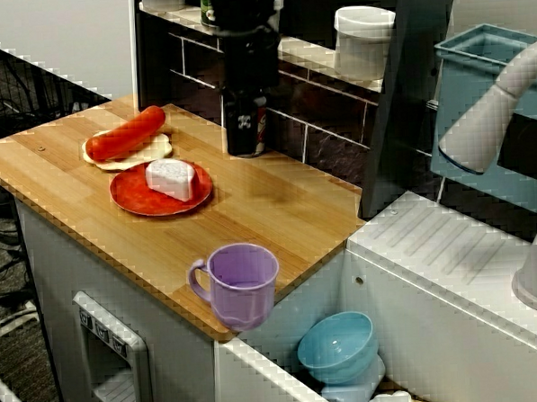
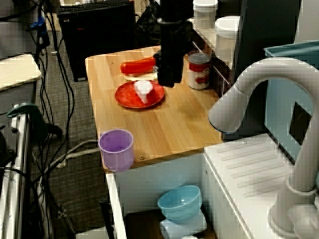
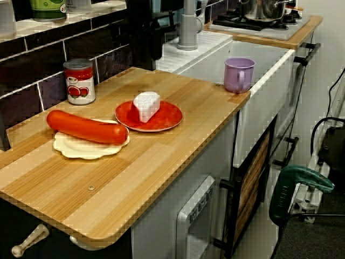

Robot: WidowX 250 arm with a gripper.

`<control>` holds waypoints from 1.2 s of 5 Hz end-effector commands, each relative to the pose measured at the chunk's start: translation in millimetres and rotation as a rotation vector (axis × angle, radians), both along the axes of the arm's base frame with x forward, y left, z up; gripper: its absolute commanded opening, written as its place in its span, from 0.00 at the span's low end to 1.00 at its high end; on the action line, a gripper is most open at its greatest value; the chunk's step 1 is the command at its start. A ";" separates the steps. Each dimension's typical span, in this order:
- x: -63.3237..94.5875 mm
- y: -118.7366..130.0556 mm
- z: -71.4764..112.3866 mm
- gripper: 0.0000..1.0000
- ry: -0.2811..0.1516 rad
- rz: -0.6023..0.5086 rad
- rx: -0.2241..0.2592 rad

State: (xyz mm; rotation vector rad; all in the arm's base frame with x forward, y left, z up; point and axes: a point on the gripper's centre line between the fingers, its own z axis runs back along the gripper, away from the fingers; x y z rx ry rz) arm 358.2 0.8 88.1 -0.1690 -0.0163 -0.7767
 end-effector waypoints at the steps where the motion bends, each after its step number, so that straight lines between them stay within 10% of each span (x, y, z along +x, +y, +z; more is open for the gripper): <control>1: -9.5 1.7 44.6 0.00 -0.053 -0.160 -0.002; 2: -23.2 14.5 51.2 0.20 -0.080 -0.186 0.014; 3: -26.0 32.1 47.3 1.00 -0.087 -0.232 0.063; 6: -26.4 47.9 23.9 1.00 -0.061 -0.713 0.112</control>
